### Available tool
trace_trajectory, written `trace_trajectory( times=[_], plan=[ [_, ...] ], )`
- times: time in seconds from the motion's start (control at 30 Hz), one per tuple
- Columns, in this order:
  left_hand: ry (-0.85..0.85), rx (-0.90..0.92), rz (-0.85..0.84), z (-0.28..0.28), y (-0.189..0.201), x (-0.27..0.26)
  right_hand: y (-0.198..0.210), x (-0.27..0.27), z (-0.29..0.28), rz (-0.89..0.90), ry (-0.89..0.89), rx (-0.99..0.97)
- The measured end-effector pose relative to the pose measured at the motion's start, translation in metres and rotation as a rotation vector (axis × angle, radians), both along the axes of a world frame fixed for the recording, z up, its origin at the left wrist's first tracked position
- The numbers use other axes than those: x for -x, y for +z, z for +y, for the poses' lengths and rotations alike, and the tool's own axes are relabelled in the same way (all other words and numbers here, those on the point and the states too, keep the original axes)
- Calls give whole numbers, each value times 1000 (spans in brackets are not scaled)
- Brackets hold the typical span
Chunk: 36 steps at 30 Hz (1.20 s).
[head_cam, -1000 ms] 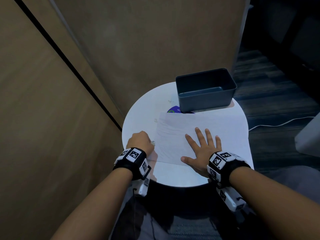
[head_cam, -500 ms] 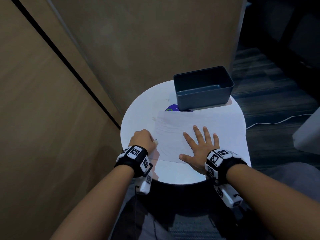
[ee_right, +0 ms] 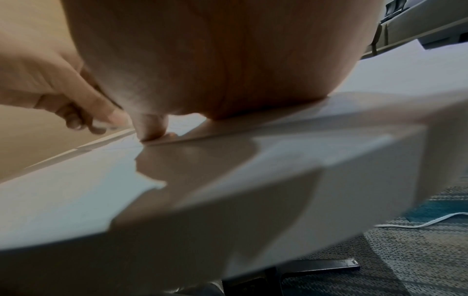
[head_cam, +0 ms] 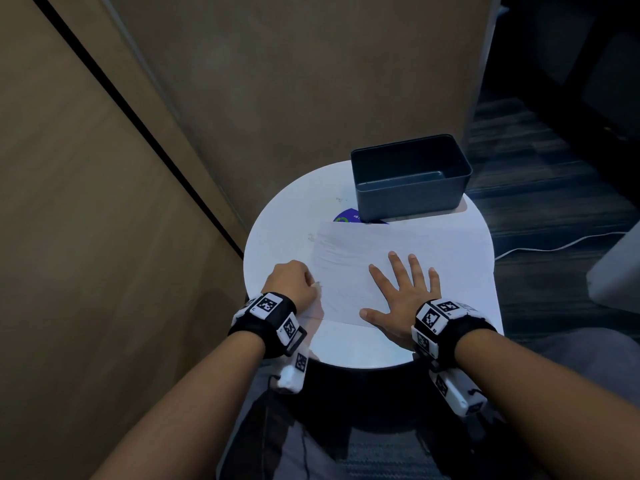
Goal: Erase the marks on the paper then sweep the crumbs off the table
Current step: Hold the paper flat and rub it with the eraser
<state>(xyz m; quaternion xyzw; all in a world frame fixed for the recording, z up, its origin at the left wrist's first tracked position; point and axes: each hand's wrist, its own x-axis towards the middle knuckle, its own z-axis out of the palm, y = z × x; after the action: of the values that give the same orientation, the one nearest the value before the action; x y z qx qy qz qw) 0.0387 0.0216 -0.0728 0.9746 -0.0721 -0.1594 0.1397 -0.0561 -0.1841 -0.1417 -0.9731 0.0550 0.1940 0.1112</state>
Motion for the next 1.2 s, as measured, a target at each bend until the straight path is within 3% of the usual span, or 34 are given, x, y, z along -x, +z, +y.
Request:
trace_trajectory(
  times=[0.1,0.23,0.4,0.57,0.73,0.87,0.93,1.07,1.2],
  plan=[
    [26,-103,-43,6,1,-5,0,-1,2,8,6,-2],
    [-91,-104,-43,4,-1,-5,1,-2,3,22,8,1],
    [-10,-176,-62,11,-3,-5,0,0,4,18,7,0],
    [-88,-103,-26,-2,3,0,0,1,0,28,5,6],
    [-7,-202,-18,11,6,-5,1,-2,4,11,4,-3],
    [-105,-117,-15,-3,6,4,3,-1,-2,18,0,7],
    [-57,-99,40,1,5,7,2,2,0,19,-2,4],
    [0,-133,-24,16,10,-3,2,0,4,3,0,-3],
    [-9,-4,81,14,7,1,2,2,2,4,-9,-3]
  ],
)
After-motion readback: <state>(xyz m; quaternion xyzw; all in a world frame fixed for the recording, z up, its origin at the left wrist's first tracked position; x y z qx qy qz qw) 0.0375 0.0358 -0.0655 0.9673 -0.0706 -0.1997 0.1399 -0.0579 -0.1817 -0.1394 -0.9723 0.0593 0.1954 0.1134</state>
